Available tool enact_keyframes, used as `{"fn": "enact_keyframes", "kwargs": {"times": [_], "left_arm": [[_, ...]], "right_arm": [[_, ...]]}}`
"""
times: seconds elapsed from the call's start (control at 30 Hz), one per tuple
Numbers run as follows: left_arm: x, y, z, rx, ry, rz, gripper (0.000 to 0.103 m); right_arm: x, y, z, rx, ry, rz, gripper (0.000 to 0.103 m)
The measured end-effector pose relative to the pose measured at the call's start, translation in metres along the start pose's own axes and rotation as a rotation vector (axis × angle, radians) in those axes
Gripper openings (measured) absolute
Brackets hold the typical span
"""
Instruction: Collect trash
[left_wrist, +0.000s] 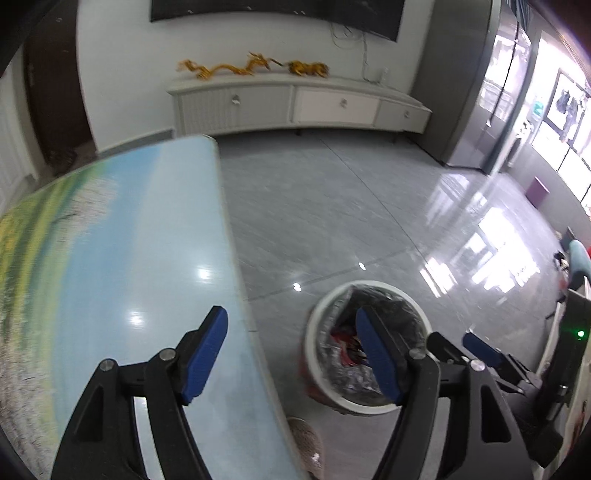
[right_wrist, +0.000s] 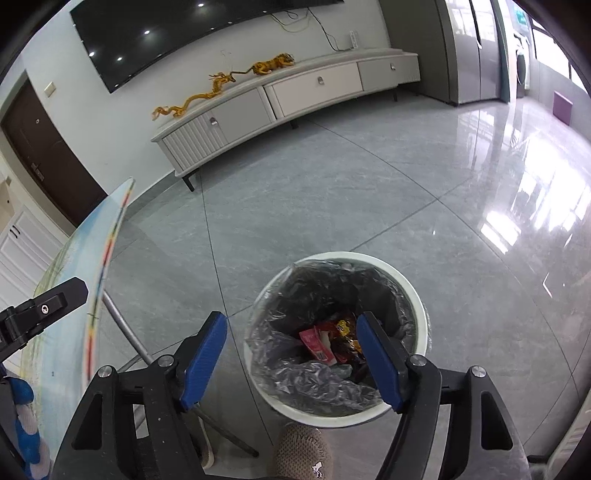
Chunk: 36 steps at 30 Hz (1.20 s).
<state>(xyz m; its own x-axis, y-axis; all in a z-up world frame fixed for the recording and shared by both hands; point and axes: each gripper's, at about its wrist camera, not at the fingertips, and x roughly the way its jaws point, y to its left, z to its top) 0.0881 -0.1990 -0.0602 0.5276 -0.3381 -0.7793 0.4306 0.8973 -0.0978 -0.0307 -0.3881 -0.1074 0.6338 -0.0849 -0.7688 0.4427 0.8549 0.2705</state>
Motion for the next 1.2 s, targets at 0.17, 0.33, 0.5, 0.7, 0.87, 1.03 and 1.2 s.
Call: {"fn": "enact_keyframes", "kwargs": {"times": [0.17,0.33,0.5,0.7,0.87,1.03,1.2], "left_arm": [[-0.034,0.032,-0.008,-0.032,-0.093,0.117,0.071],[-0.073,0.058,-0.017,-0.051,-0.173,0.197,0.072],[-0.104,0.085,-0.03,-0.066,-0.231,0.269,0.072],[-0.128,0.117,-0.045,-0.118,-0.27,0.333,0.072],[-0.138,0.134,-0.053,-0.159,-0.283,0.355,0.072],[-0.138,0.139,-0.059,-0.179,-0.279,0.356,0.072],[-0.137,0.137,-0.061,-0.175,-0.289,0.365,0.081]], "right_arm": [[-0.018,0.045,-0.002,-0.099,-0.05,-0.002,0.076],[-0.035,0.09,-0.009,-0.205,-0.104,0.006,0.079],[-0.047,0.123,-0.017,-0.277,-0.143,0.013,0.083],[-0.054,0.148,-0.023,-0.318,-0.193,-0.001,0.091],[-0.061,0.164,-0.028,-0.347,-0.241,-0.019,0.097],[-0.065,0.173,-0.035,-0.36,-0.266,-0.034,0.101],[-0.064,0.175,-0.037,-0.363,-0.279,-0.05,0.103]]}}
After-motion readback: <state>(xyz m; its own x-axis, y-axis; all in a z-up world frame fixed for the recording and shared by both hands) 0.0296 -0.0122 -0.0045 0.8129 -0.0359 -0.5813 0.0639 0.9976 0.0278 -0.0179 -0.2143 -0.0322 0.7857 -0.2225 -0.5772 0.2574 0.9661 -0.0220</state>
